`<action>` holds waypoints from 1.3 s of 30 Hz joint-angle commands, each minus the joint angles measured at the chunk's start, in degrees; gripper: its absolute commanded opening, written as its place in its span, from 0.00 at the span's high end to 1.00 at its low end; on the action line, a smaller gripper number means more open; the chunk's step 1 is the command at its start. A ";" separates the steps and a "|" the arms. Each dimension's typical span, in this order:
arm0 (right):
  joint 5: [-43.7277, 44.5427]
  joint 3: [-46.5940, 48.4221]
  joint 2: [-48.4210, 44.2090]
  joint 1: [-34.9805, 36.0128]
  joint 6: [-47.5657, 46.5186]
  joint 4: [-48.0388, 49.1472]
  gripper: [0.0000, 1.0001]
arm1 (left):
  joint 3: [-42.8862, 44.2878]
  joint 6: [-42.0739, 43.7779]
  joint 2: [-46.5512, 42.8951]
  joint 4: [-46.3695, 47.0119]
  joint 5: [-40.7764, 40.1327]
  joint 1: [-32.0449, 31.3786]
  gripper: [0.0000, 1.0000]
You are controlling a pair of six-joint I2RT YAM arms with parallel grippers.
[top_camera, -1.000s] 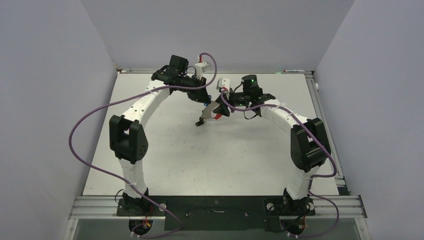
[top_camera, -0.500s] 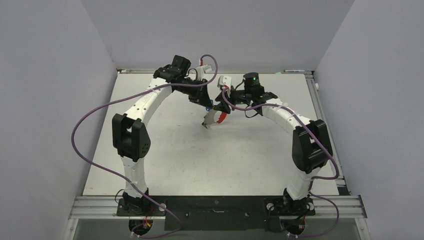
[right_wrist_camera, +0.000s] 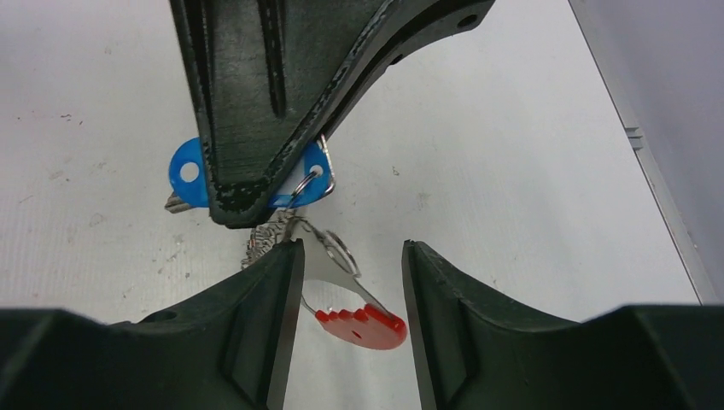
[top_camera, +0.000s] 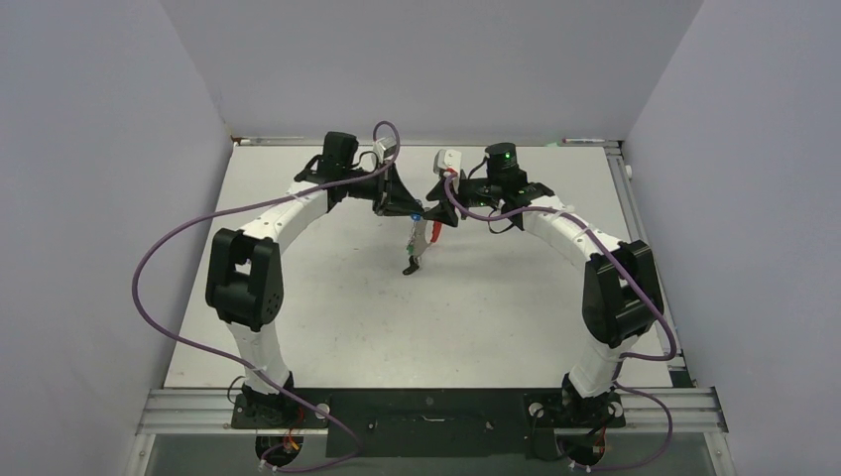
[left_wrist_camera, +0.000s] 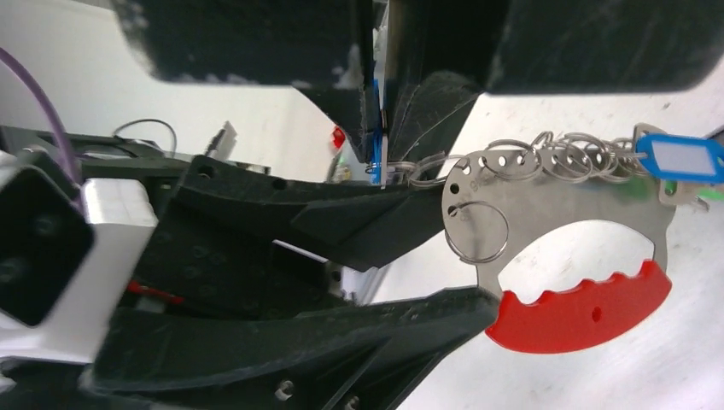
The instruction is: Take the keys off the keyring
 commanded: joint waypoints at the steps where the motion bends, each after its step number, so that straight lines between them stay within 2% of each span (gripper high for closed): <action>1: -4.65 -0.11 -2.97 0.37 -1.12 0.63 0.54 | -6.84 -28.12 -3.24 35.71 10.08 2.12 1.00; 5: -5.02 -0.11 -3.31 0.72 -1.93 -0.29 0.54 | -7.89 -29.66 -3.08 38.40 10.49 2.65 1.00; 30: -4.44 8.32 -1.16 0.82 -5.20 -8.63 0.59 | -8.08 -26.42 -2.71 35.51 10.50 2.22 1.00; 33: -4.23 8.66 -0.97 0.72 -5.35 -9.07 0.56 | -8.18 -26.11 -2.67 35.34 10.50 2.22 1.00; 35: -4.03 8.93 -1.04 0.73 -5.46 -9.44 0.49 | -8.18 -26.06 -2.65 35.33 10.50 2.19 1.00; 39: -3.79 9.62 -1.14 0.73 -5.76 -10.47 0.50 | -8.00 -25.96 -2.30 35.15 10.41 2.21 1.00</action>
